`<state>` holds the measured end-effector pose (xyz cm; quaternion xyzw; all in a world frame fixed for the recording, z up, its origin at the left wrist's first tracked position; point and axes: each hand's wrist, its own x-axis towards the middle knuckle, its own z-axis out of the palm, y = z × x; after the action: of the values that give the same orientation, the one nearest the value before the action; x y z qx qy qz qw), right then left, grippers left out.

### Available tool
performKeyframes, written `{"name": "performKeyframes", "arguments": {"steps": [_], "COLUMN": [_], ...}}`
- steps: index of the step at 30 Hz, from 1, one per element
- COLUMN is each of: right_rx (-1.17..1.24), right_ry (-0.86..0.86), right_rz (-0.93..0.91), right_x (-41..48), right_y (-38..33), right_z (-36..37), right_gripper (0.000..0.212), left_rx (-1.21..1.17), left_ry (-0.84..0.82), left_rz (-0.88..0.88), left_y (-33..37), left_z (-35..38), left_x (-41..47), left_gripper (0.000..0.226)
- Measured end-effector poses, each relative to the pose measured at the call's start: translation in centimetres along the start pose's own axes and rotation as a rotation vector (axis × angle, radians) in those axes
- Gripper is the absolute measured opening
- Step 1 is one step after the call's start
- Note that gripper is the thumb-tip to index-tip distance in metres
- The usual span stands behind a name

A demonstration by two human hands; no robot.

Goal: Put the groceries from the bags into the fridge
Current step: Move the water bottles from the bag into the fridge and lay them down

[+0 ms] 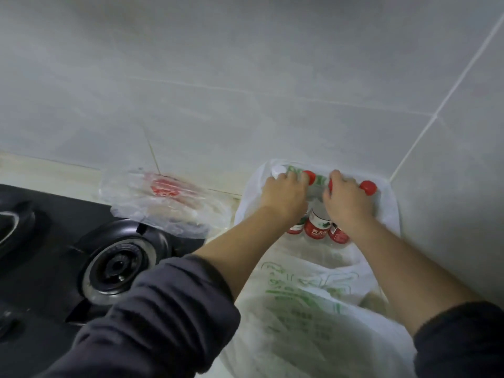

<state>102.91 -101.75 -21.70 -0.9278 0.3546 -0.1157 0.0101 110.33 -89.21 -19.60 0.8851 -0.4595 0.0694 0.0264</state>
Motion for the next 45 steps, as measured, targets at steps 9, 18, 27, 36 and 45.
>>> {"name": "performKeyframes", "arguments": {"steps": [9,18,27,36,45], "right_rx": [-0.068,0.399,0.616,0.889,0.839], "right_ry": [0.045,0.059,0.255,0.108,-0.115], "right_rz": [-0.003,0.188,-0.128,-0.422,-0.431], "right_x": [1.4,0.0,-3.1,-14.4,-26.2], "right_y": [-0.2,-0.1,-9.2,-20.8,-22.9], "right_z": [0.8,-0.6,-15.6,-18.1,-8.6], "right_gripper": [0.02,0.022,0.021,0.027,0.028], "left_rx": [-0.008,-0.308,-0.545,-0.408,-0.367], "left_ry": [-0.05,0.011,0.462,0.579,0.36], "left_rz": [-0.035,-0.116,-0.231,-0.458,-0.76], "left_y": [1.8,0.4,-6.5,-13.5,-15.7], "left_z": [1.3,0.1,-14.6,-19.5,-10.6], "left_x": [4.5,0.3,-9.5,-26.9,-41.3], "left_gripper": [0.023,0.025,0.028,0.028,0.026]}}
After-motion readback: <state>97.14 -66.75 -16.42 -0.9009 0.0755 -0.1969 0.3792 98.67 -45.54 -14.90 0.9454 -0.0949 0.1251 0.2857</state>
